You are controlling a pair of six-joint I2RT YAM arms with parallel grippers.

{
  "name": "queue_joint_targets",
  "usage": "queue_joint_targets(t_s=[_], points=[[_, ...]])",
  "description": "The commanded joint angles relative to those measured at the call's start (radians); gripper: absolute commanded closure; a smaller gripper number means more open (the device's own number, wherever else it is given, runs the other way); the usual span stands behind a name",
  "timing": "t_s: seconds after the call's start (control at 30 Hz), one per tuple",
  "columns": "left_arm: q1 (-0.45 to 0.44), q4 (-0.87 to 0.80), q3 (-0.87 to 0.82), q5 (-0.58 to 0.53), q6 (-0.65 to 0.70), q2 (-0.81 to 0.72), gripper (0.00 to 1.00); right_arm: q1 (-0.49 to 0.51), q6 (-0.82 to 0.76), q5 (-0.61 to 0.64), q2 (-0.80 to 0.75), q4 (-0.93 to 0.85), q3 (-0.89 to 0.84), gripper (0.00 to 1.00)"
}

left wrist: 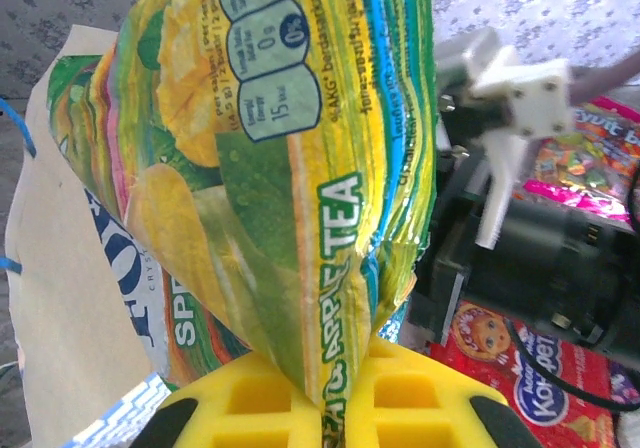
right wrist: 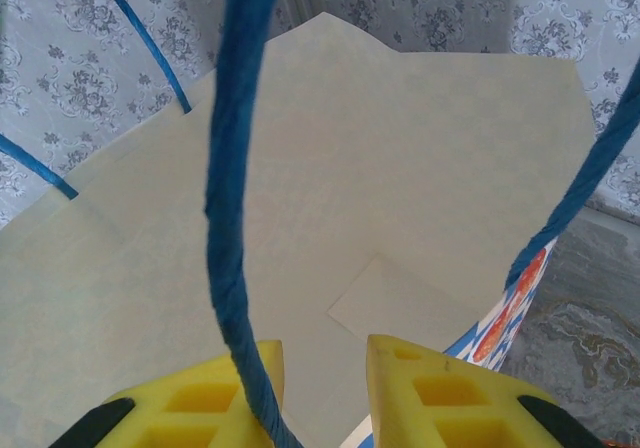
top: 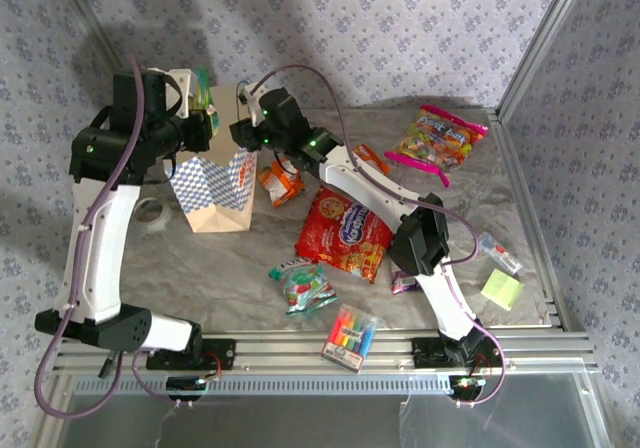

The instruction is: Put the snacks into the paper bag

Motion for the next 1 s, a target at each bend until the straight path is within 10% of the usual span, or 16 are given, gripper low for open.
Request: queue_joint_targets(t_s=[0.0, 0.97], points=[[0.014, 0.142, -0.042, -0.067, 0.027, 0.0, 1.0, -0.005, 0.024, -0.004, -0.011, 0.012, -0.013, 0.7], [0.061, 0.167, -0.059, -0.139, 0.035, 0.293, 0.99, -0.026, 0.018, -0.044, -0.017, -0.002, -0.039, 0.65]])
